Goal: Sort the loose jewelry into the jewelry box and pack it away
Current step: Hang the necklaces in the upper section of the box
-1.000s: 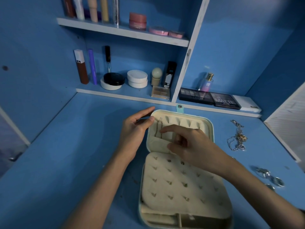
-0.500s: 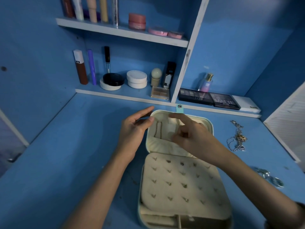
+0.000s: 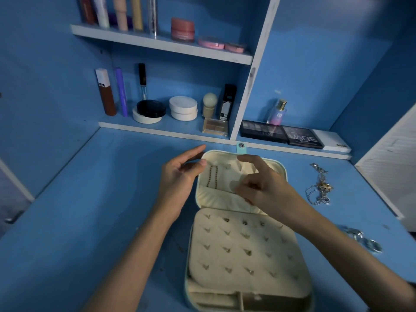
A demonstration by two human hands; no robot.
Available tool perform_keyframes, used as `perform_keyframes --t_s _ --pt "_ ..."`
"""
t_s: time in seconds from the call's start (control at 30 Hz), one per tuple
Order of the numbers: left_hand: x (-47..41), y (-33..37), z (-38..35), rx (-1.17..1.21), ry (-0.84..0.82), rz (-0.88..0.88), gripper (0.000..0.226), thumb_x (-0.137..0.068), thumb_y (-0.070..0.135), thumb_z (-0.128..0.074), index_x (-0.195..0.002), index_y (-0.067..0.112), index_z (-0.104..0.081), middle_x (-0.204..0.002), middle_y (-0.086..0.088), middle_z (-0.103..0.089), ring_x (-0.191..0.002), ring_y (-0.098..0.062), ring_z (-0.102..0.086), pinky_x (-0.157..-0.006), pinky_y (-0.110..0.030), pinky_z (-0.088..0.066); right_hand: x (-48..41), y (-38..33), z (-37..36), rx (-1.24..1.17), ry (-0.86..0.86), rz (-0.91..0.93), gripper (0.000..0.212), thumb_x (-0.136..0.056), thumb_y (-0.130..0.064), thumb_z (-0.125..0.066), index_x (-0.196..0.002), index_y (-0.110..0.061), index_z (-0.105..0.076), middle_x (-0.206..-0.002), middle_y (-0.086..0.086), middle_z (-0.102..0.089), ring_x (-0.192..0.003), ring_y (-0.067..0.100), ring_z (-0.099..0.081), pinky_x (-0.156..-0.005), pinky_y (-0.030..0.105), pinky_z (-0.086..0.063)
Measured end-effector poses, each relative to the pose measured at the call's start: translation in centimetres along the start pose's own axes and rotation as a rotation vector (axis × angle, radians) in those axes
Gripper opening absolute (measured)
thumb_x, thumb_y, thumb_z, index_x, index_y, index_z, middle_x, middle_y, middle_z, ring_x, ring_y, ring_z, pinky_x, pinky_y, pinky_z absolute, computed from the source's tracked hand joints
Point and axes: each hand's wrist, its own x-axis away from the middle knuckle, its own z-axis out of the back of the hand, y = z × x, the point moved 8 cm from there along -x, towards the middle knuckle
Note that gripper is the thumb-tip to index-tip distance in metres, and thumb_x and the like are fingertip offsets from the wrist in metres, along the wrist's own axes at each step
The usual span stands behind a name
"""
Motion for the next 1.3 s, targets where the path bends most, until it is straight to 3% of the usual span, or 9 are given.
perform_keyframes --t_s 0.17,0.33,0.5,0.67,0.73,0.83,1.1,1.23,1.3 --pt "0.0 0.0 0.0 -0.004 0.000 0.002 0.036 -0.086 0.000 -0.062 -0.102 0.031 -0.067 -0.105 0.011 -0.070 -0.094 0.001 -0.066 -0.086 -0.018 -0.051 0.5 0.4 -0.1 -0.042 0.037 -0.073 0.051 -0.089 -0.021 -0.058 -0.133 -0.029 -0.034 -0.073 -0.003 -0.067 -0.057 0.001 -0.050 -0.067 0.019 -0.044" --pt "0.0 0.0 0.1 -0.009 0.010 0.005 0.036 -0.086 0.000 -0.063 -0.101 0.032 -0.068 -0.096 0.015 -0.071 -0.093 0.001 -0.066 -0.084 -0.017 -0.052 0.6 0.7 0.2 -0.121 0.061 -0.122 0.040 -0.087 -0.013 -0.059 -0.122 -0.025 -0.044 -0.071 0.002 -0.066 -0.064 0.012 -0.052 -0.077 0.038 -0.050" --pt "0.0 0.0 0.1 -0.018 0.014 0.002 0.036 -0.086 0.000 -0.063 -0.101 0.032 -0.068 -0.096 0.012 -0.071 -0.089 0.001 -0.066 -0.080 -0.015 -0.051 1.0 0.9 0.3 -0.123 0.071 -0.128 0.034 -0.086 -0.010 -0.057 -0.115 -0.027 -0.050 -0.076 -0.006 -0.069 -0.066 0.008 -0.056 -0.079 0.035 -0.049" --pt "0.1 0.2 0.1 -0.023 0.015 0.004 0.035 -0.086 0.002 -0.063 -0.101 0.033 -0.067 -0.102 0.010 -0.070 -0.092 0.002 -0.066 -0.082 -0.015 -0.051 1.2 1.2 1.4 -0.301 0.030 -0.172 0.045 -0.086 0.003 -0.055 -0.123 -0.022 -0.049 -0.082 0.008 -0.073 -0.068 0.016 -0.060 -0.080 0.031 -0.052" --pt "0.2 0.3 0.1 -0.025 0.013 0.002 0.035 -0.086 0.001 -0.063 -0.101 0.033 -0.067 -0.102 0.011 -0.070 -0.093 0.001 -0.066 -0.085 -0.016 -0.051 1.4 1.9 2.0 -0.403 0.082 -0.212 0.044 -0.087 0.003 -0.054 -0.125 -0.017 -0.048 -0.081 0.012 -0.073 -0.069 0.021 -0.061 -0.082 0.039 -0.051" --pt "0.1 0.3 0.1 -0.034 0.017 0.000 0.036 -0.086 0.001 -0.062 -0.100 0.034 -0.067 -0.099 0.014 -0.070 -0.091 0.002 -0.066 -0.084 -0.017 -0.052 1.7 2.9 1.7 -0.406 0.098 -0.271 0.043 -0.087 -0.004 -0.056 -0.126 -0.022 -0.046 -0.083 0.009 -0.073 -0.074 0.025 -0.063 -0.090 0.057 -0.045" --pt "0.1 0.1 0.2 -0.032 0.024 0.017 0.037 -0.086 0.001 -0.062 -0.099 0.035 -0.068 -0.096 0.015 -0.070 -0.091 0.001 -0.066 -0.083 -0.020 -0.051 2.2 3.0 1.8 -0.477 0.129 -0.280 0.038 -0.086 0.007 -0.049 -0.119 -0.012 -0.051 -0.085 0.016 -0.071 -0.071 0.025 -0.063 -0.083 0.049 -0.049" --pt "0.1 0.0 0.2 -0.026 0.023 0.029 0.035 -0.087 0.002 -0.061 -0.102 0.033 -0.067 -0.102 0.010 -0.070 -0.094 -0.003 -0.065 -0.088 -0.024 -0.050 2.3 2.2 3.0 -0.581 0.029 -0.223 0.036 -0.087 0.010 -0.050 -0.116 -0.009 -0.054 -0.088 0.022 -0.069 -0.074 0.025 -0.062 -0.073 0.032 -0.055" --pt "0.1 0.0 0.1 -0.022 0.021 0.030 0.035 -0.087 0.001 -0.061 -0.102 0.033 -0.067 -0.104 0.009 -0.069 -0.097 -0.006 -0.065 -0.093 -0.028 -0.049 2.4 2.3 5.3 -0.523 0.084 -0.164 0.029 -0.088 0.008 -0.051 -0.109 -0.010 -0.059 -0.083 0.019 -0.068 -0.071 0.023 -0.061 -0.067 0.030 -0.054"
